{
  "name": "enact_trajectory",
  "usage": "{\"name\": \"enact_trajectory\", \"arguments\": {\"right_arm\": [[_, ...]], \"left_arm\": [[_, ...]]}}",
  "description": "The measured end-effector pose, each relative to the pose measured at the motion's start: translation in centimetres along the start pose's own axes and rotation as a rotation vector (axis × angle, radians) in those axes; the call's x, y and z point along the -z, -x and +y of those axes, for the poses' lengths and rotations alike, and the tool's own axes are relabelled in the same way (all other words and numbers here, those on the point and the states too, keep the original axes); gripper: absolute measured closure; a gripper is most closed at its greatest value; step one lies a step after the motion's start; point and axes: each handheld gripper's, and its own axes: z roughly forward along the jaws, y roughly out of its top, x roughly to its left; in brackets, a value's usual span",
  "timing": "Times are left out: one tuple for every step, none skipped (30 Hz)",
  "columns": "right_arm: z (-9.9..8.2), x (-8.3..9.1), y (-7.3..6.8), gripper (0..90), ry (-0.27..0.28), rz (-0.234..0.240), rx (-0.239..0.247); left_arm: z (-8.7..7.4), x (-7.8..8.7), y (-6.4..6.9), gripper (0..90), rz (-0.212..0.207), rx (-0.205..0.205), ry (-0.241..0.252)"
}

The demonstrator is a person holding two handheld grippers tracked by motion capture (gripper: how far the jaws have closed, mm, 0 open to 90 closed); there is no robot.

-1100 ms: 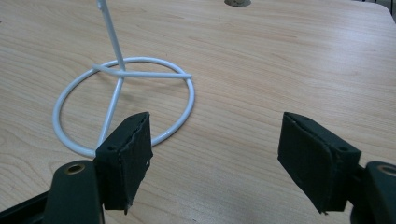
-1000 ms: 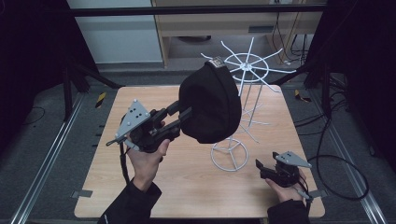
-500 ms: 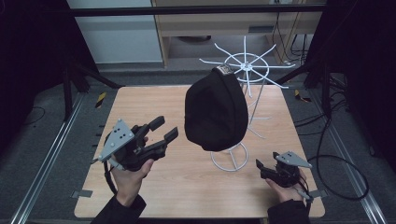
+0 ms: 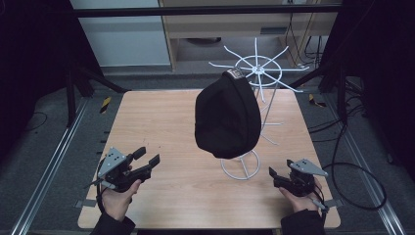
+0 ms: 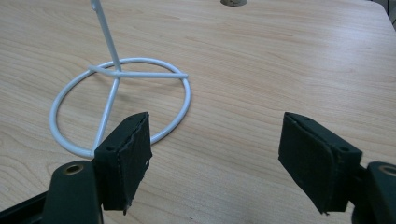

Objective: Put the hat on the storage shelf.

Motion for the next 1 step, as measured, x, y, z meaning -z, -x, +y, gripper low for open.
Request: {"name": "enact_trajectory", "arguments": {"right_arm": [[-0.02,-0.02,0.01,25.5,0.000,0.001,-0.002]], "left_arm": [[-0.71,-0.33,-0.49,36.0,0.017,0.007,-0.024]]}}
